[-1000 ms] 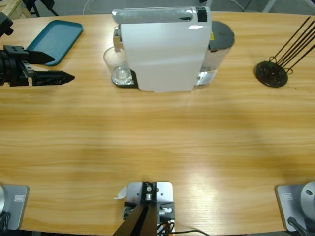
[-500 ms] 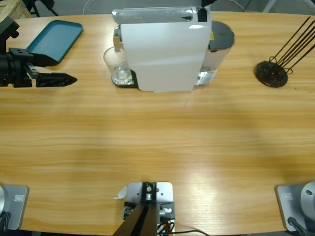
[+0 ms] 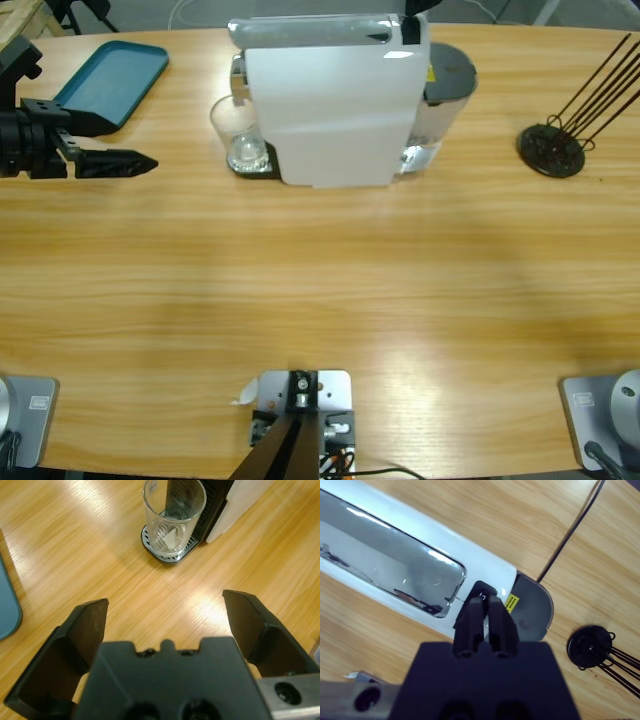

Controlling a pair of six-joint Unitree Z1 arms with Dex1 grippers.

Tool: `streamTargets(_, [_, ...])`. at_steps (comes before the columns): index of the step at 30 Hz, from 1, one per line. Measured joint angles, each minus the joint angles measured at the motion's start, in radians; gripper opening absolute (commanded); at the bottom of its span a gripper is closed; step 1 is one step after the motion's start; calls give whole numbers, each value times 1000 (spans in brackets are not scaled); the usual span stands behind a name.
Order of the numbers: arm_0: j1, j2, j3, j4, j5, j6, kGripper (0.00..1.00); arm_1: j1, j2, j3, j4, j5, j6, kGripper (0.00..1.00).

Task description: Pour coffee

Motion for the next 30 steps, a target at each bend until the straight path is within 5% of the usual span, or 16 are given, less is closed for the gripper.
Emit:
streamTargets(3, [0, 7, 0, 0, -7, 0, 1000, 11, 3, 0, 1, -1, 0, 0])
streamTargets(4, [0, 8, 0, 0, -8, 0, 1000, 11, 3, 0, 1, -2, 0, 108])
streamTargets(5, [0, 8, 0, 0, -8, 0, 1000, 12, 3, 0, 2, -4, 0, 758])
streamTargets(6, [0, 8, 0, 0, -8, 0, 1000, 13, 3, 0, 2, -9, 0, 994])
streamTargets(14, [-6, 8, 0, 0, -10, -2, 1000, 21, -15, -98, 63, -119, -24, 1000])
streamTargets(30, [-29, 5, 0, 0, -10, -26, 1000, 22, -73, -109, 133, -18, 102, 1000])
